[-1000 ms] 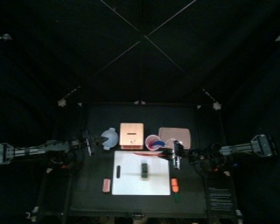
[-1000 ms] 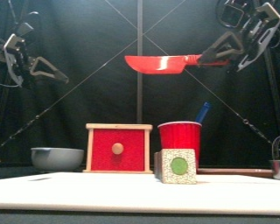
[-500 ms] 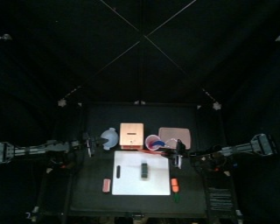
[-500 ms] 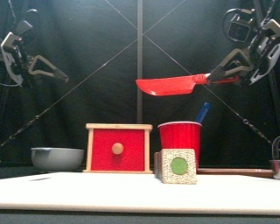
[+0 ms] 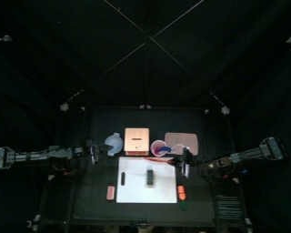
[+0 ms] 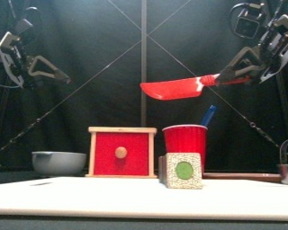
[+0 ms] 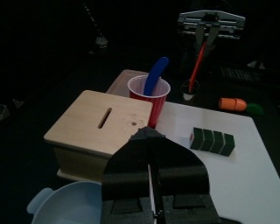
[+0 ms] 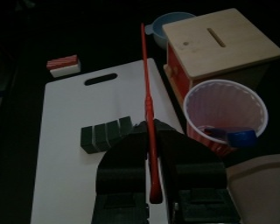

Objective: Place sushi on board then cut the sushi with the knife then place the pieces on the plate
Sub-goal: Grasp knife edge with left hand

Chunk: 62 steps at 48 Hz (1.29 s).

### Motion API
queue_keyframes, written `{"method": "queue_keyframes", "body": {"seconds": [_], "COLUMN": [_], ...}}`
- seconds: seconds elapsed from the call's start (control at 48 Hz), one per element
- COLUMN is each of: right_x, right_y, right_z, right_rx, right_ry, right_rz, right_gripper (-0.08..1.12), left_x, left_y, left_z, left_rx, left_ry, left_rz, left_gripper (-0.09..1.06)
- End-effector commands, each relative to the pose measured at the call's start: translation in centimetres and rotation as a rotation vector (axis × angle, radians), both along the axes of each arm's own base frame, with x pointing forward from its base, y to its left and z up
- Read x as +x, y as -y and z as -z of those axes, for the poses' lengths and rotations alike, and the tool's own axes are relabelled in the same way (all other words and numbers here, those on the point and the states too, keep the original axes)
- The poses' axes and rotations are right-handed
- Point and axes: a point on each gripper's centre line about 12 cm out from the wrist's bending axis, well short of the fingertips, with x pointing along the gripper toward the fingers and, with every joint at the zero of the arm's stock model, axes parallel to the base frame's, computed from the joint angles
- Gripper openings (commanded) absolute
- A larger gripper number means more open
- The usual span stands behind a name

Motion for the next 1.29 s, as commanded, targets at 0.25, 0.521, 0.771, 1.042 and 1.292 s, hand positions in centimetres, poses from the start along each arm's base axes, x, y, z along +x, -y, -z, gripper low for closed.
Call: {"method": "queue_keyframes", "body": {"seconds": [0.25,0.521,0.771,1.042,1.292], "right_x": [0.3,0.3,0.4,0.8,1.7], "right_y": [-0.2,-0.2,-0.7,-1.3,-1.6], "right_z": [-1.0,-0.9,-1.1,-0.9,-1.2], "right_rx": [0.033,0.036,0.046,0.055,0.049], "right_ry": [0.004,0.002,0.006,-0.011,-0.015], "right_rz": [0.022,0.027,0.002,-0.013,-0.016], "right_gripper": [0.31,0.31,0.31,0.31,0.31], "left_x": [0.5,1.6,2.9,4.1,5.2], "left_y": [0.5,1.7,2.2,2.8,3.2], "left_z": [-0.8,-0.8,-1.2,-2.0,-1.6], "left_rx": [0.013,0.043,0.132,0.099,0.088], "left_ry": [0.019,-0.007,-0.037,-0.027,-0.069], "left_rz": [0.033,0.108,0.166,0.184,0.207], "left_gripper": [-0.02,-0.02,0.11,0.68,1.04]}}
